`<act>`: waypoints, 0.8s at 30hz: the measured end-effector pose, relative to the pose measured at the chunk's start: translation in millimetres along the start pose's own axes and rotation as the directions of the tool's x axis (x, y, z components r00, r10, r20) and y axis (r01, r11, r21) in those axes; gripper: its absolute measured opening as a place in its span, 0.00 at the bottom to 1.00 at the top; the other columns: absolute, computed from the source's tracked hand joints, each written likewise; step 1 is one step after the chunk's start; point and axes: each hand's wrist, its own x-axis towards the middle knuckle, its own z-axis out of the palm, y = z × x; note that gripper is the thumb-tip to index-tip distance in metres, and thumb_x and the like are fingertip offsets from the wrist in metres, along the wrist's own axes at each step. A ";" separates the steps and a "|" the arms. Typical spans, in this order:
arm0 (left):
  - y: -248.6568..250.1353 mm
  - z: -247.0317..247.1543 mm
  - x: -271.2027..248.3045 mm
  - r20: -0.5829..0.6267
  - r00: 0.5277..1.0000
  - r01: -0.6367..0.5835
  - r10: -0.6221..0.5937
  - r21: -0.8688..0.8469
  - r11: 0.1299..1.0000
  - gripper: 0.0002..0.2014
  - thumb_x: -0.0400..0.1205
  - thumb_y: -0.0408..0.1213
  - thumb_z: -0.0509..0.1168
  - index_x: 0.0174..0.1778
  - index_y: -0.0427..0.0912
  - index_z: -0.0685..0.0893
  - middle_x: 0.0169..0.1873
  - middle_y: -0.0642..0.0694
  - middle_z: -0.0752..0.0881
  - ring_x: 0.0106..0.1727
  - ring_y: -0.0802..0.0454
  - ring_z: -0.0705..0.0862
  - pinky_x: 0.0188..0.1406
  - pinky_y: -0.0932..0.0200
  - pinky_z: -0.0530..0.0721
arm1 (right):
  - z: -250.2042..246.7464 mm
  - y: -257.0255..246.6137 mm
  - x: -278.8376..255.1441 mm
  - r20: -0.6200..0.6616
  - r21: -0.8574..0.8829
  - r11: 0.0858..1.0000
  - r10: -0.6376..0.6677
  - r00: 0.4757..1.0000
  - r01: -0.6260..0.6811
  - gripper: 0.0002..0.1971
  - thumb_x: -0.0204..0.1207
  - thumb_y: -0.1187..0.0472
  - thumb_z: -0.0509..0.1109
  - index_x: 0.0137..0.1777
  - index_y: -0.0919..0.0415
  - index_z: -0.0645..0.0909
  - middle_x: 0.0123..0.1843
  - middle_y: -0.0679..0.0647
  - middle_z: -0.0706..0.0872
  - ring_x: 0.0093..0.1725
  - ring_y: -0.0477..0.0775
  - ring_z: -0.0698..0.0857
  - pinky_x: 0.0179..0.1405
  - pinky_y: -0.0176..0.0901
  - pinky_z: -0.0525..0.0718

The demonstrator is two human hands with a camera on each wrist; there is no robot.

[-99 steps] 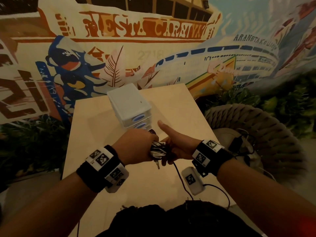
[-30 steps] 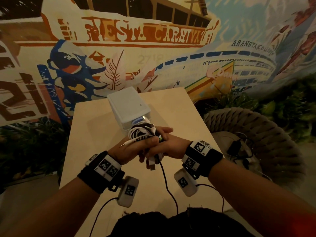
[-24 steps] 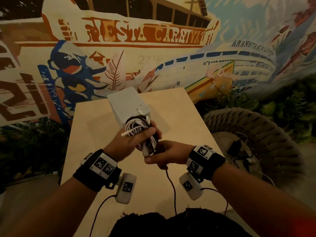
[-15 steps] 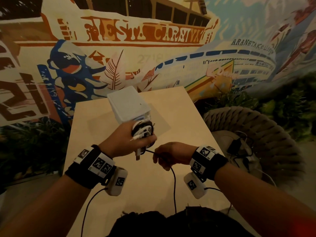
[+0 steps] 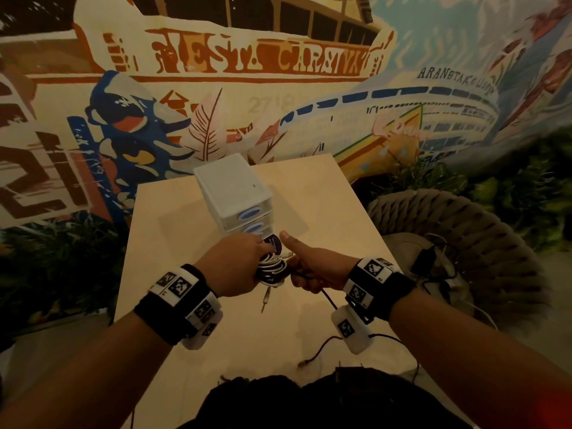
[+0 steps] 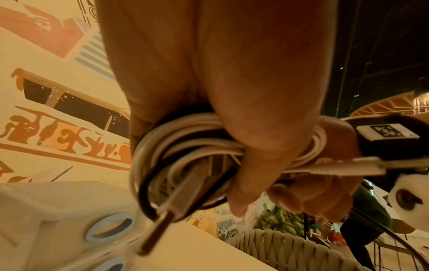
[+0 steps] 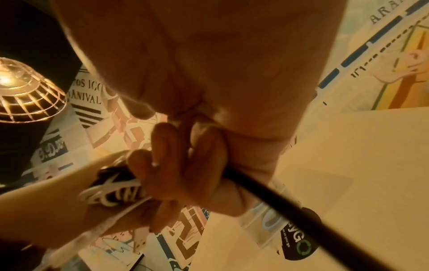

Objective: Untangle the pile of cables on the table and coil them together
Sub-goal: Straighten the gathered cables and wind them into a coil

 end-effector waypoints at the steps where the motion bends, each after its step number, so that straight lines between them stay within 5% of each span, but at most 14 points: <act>1: -0.1 1.3 0.3 -0.004 1.000 -0.008 0.008 0.004 1.000 0.14 0.78 0.42 0.70 0.61 0.51 0.85 0.56 0.48 0.83 0.53 0.47 0.84 0.52 0.50 0.86 | 0.4 0.8 1.1 0.011 -0.026 1.000 -0.008 1.000 0.009 0.43 0.74 0.18 0.45 0.37 0.52 0.89 0.31 0.52 0.74 0.26 0.48 0.65 0.28 0.41 0.63; 5: 3.4 1.0 -0.8 0.071 0.997 0.019 -0.021 0.035 0.999 0.19 0.80 0.40 0.67 0.68 0.52 0.82 0.58 0.49 0.86 0.54 0.46 0.86 0.52 0.51 0.87 | 0.4 1.2 3.6 -0.014 -0.150 0.989 0.011 1.000 -0.013 0.41 0.77 0.21 0.50 0.46 0.57 0.90 0.35 0.54 0.85 0.26 0.49 0.73 0.30 0.40 0.71; 9: 10.1 -2.6 -1.1 0.130 0.991 0.023 -0.042 0.141 0.990 0.08 0.83 0.44 0.63 0.57 0.51 0.82 0.49 0.52 0.87 0.47 0.49 0.87 0.42 0.55 0.84 | -0.3 -8.0 2.3 -0.043 -0.405 0.913 -0.077 0.996 0.053 0.25 0.74 0.27 0.68 0.54 0.46 0.86 0.47 0.46 0.93 0.42 0.48 0.92 0.40 0.42 0.84; 12: 17.6 -3.1 0.8 0.153 0.987 0.023 -0.053 0.192 0.981 0.09 0.82 0.47 0.62 0.53 0.51 0.84 0.42 0.51 0.88 0.40 0.50 0.86 0.35 0.58 0.80 | 1.4 -20.5 3.0 -0.031 -0.516 0.853 -0.115 0.993 0.082 0.21 0.70 0.33 0.77 0.57 0.44 0.86 0.41 0.40 0.91 0.40 0.39 0.91 0.40 0.41 0.86; 16: 26.2 -4.3 7.7 0.170 0.983 0.036 -0.069 0.189 0.981 0.09 0.81 0.52 0.67 0.48 0.52 0.87 0.38 0.52 0.88 0.35 0.53 0.83 0.34 0.59 0.80 | 12.7 -29.2 13.8 -0.028 -0.710 0.704 -0.021 0.999 -0.005 0.15 0.64 0.38 0.84 0.42 0.44 0.88 0.29 0.38 0.89 0.34 0.38 0.88 0.45 0.43 0.88; 20: 27.6 2.4 9.1 0.205 0.976 0.030 -0.078 0.228 0.973 0.08 0.82 0.45 0.64 0.46 0.49 0.89 0.36 0.52 0.87 0.33 0.51 0.79 0.34 0.60 0.75 | 26.4 -26.7 26.1 -0.119 -0.824 0.552 0.057 0.991 -0.131 0.12 0.69 0.45 0.81 0.34 0.50 0.85 0.31 0.46 0.87 0.32 0.46 0.85 0.36 0.39 0.82; 24: 26.3 3.3 8.0 0.206 0.972 0.062 -0.109 0.224 0.973 0.07 0.81 0.42 0.64 0.46 0.48 0.87 0.33 0.53 0.80 0.34 0.50 0.77 0.35 0.59 0.74 | 33.0 -21.1 27.9 -0.167 -0.831 0.539 -0.009 0.986 -0.136 0.13 0.73 0.51 0.75 0.31 0.54 0.78 0.29 0.49 0.78 0.28 0.50 0.76 0.28 0.38 0.73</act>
